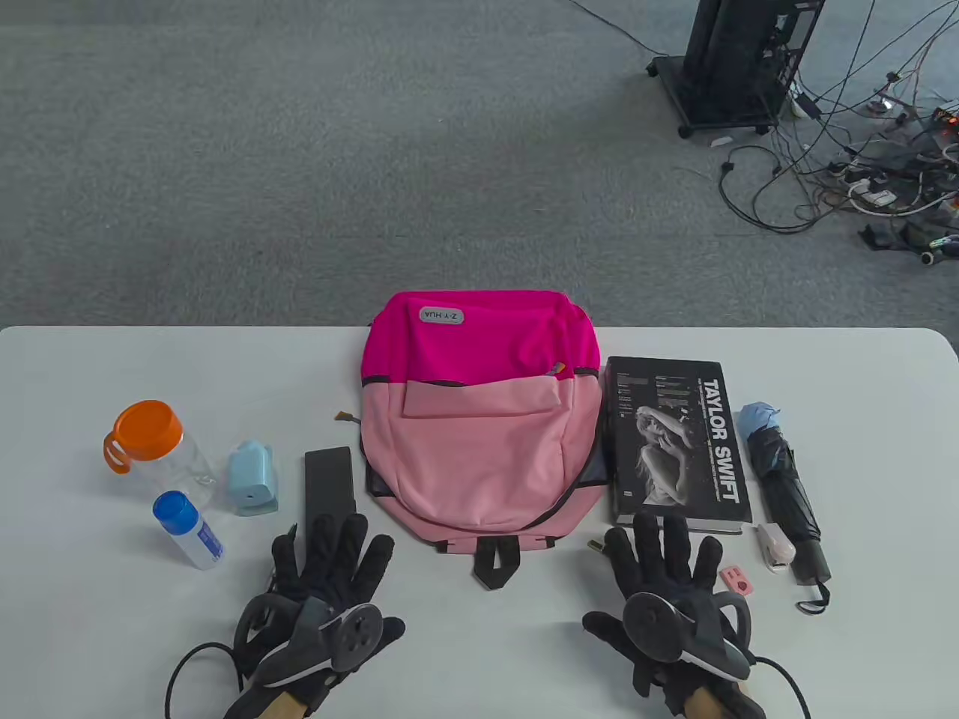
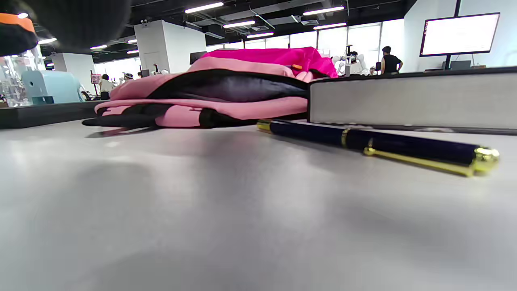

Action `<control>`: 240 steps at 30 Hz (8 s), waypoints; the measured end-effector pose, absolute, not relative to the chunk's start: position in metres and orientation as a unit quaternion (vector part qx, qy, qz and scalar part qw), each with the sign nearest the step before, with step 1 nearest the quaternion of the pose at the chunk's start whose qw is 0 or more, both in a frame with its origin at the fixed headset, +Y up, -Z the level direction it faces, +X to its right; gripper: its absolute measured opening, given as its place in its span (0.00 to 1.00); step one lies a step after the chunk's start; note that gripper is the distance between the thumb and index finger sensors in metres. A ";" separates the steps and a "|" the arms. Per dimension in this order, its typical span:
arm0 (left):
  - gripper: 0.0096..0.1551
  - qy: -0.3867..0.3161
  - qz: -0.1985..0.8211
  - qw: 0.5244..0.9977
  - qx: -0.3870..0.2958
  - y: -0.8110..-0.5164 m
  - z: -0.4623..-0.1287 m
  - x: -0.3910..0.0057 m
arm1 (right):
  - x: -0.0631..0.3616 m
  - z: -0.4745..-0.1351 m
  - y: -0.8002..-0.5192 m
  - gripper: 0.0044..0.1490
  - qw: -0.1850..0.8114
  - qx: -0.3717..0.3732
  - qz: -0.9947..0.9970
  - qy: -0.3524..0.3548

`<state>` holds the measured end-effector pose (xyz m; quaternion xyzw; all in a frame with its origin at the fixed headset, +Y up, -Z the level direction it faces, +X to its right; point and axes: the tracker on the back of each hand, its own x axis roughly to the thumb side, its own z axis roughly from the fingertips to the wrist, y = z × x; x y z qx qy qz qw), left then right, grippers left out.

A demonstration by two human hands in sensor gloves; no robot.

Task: Pack school bag

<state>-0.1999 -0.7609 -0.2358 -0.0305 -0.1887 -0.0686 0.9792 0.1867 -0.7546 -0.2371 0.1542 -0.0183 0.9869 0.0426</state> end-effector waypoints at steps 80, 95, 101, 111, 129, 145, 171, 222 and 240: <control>0.68 0.033 0.015 0.999 0.036 -0.647 -0.290 -0.197 | 0.191 -0.231 -0.742 0.65 0.089 0.166 0.981 -0.035; 0.69 -0.357 -0.032 0.931 0.072 -0.669 -0.255 -0.160 | 0.190 -0.231 -0.746 0.65 0.092 0.165 0.982 -0.021; 0.68 -0.446 -0.074 0.891 -0.025 -0.746 -0.236 -0.134 | 0.191 -0.234 -0.746 0.63 0.085 0.157 0.984 -0.021; 0.56 -0.419 -0.070 0.905 -0.002 -0.762 -0.230 -0.121 | 0.193 -0.233 -0.734 0.62 0.110 0.151 0.981 -0.045; 0.56 -0.383 -0.073 0.921 -0.002 -0.763 -0.234 -0.114 | 0.093 -0.247 -0.759 0.62 -0.109 0.309 0.939 0.100; 0.45 -0.365 -0.052 0.929 -0.014 -0.755 -0.238 -0.117 | 0.104 -0.241 -0.758 0.52 -0.075 0.339 0.937 0.042; 0.38 -0.121 0.044 0.991 -0.026 -0.736 -0.309 -0.142 | 0.131 -0.244 -0.767 0.62 -0.012 0.183 0.982 0.038; 0.74 -0.224 -0.048 0.960 -0.158 -0.777 -0.254 -0.150 | 0.156 -0.248 -0.736 0.57 0.064 0.169 0.982 -0.047; 0.74 -0.218 -0.042 0.962 -0.160 -0.777 -0.256 -0.153 | 0.159 -0.299 -0.743 0.42 -0.183 0.095 0.975 0.085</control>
